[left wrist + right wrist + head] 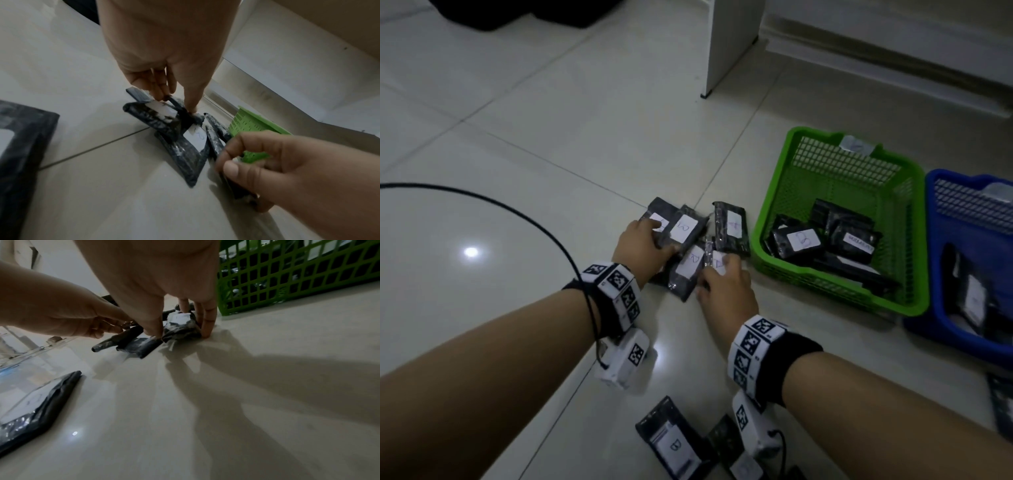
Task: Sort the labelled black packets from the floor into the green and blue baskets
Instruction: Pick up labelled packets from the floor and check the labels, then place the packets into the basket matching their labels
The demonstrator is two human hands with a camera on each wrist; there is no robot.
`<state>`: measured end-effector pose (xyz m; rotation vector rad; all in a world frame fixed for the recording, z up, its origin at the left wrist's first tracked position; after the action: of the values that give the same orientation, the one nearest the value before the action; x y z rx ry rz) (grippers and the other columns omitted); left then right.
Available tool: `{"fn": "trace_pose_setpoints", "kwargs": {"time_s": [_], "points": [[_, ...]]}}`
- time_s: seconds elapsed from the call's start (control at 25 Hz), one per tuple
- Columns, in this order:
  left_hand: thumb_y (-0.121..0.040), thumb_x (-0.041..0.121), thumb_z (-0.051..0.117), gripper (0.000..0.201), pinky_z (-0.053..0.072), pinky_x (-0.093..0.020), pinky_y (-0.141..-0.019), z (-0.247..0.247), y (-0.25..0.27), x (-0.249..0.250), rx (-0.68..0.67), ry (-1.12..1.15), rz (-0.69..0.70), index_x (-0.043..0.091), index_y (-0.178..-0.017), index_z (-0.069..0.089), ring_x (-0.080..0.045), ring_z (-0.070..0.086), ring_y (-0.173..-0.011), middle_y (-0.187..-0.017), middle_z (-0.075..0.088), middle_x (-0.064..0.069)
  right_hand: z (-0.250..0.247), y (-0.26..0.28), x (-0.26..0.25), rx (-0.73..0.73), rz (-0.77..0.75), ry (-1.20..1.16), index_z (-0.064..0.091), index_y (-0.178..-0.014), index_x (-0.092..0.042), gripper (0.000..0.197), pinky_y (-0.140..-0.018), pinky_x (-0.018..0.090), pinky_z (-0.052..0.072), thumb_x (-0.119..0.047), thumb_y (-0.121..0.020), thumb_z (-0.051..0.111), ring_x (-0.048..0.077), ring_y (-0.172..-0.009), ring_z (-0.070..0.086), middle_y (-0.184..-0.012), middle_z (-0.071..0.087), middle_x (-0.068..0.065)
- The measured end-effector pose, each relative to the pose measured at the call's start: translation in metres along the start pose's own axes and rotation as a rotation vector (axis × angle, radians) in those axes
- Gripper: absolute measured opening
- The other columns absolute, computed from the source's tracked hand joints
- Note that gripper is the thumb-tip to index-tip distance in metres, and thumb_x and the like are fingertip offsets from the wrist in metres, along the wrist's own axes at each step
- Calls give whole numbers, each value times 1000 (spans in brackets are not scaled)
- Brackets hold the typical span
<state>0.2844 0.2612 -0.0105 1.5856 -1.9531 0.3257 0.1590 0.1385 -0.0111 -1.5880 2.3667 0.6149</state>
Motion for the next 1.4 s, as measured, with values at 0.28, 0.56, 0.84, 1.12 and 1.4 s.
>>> {"fn": "trace_pose_setpoints", "kwargs": {"time_s": [0.28, 0.56, 0.84, 1.12, 1.4], "points": [[-83, 25, 60, 16, 51, -34, -80, -4, 19, 11, -34, 70, -49, 14, -94, 64, -29, 64, -91, -90, 68, -9, -1, 20, 34, -52, 52, -193, 69, -92, -28, 21, -105, 31, 37, -15, -76, 73, 26, -120, 31, -125, 32, 4], [-83, 25, 57, 30, 57, -42, -80, -10, 49, 17, 7, 604, -249, 6, -106, 61, -30, 66, -86, -101, 67, -16, -35, 45, 44, -222, -10, -324, 58, -115, -30, 38, -87, 28, 46, -9, -83, 59, 23, -103, 53, -113, 45, 2], [-92, 11, 52, 21, 59, -34, -70, -38, 67, 108, -72, 824, -181, -3, -107, 58, -24, 60, -71, -84, 57, -13, -148, 57, 72, -285, -157, -483, 62, -100, -24, 23, -51, 30, 57, -17, -81, 73, 20, -66, 67, -108, 48, -2], [-91, 6, 51, 11, 59, -31, -66, 0, 62, 224, -132, 736, -73, 1, -97, 58, -8, 59, -50, -71, 56, -9, -236, 41, 177, -38, -58, -451, 53, -102, -18, 13, -61, 31, 55, -13, -91, 58, 29, -87, 65, -110, 59, 4], [-74, 33, 64, 32, 56, -44, -80, 117, 78, 246, -95, 493, -47, 21, -103, 55, -28, 66, -81, -84, 67, -4, -221, 52, 279, 236, 347, -773, 39, -114, -11, 36, -48, 34, 54, -4, -87, 61, 23, -68, 59, -103, 55, 7]]}}
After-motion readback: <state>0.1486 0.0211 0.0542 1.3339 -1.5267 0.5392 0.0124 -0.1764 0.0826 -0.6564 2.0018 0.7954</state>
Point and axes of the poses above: each hand's wrist, its own y-axis away from the middle knuckle, its own z-axis out of the palm, x = y × z, the point moved 2 cm from there along -y, towards the middle knuckle
